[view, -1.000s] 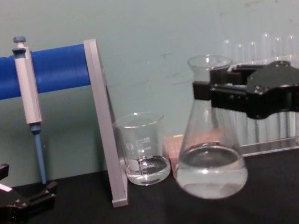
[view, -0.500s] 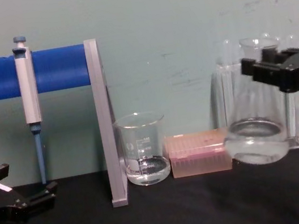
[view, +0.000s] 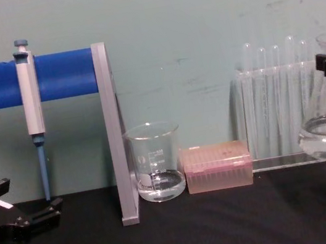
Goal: Grasp the erlenmeyer flask with one hand, shake it three times, then place it back.
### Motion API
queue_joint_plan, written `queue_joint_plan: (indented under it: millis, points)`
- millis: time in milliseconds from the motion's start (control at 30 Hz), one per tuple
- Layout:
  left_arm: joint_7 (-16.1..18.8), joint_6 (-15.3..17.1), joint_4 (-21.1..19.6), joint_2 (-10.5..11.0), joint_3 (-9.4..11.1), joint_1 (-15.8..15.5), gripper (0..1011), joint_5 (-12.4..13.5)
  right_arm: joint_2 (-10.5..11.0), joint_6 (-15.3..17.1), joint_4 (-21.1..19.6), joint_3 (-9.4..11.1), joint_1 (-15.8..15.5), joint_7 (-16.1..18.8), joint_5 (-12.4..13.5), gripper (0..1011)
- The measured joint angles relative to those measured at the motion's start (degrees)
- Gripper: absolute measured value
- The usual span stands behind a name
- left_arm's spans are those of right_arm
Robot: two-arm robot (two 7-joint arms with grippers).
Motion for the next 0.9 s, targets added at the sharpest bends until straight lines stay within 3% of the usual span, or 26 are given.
queue_joint_plan:
  millis: [400,900]
  points:
    - [0.00,0.00,0.00,0.00,0.00,0.00,1001,0.00,-1.29,0.42,0.22,1.09,-0.10,1.96,-1.21,453]
    - [0.00,0.00,0.00,0.00,0.00,0.00,1001,0.00,-1.42,0.35,-0.85,-2.56,0.61,11.07,-0.35,453]
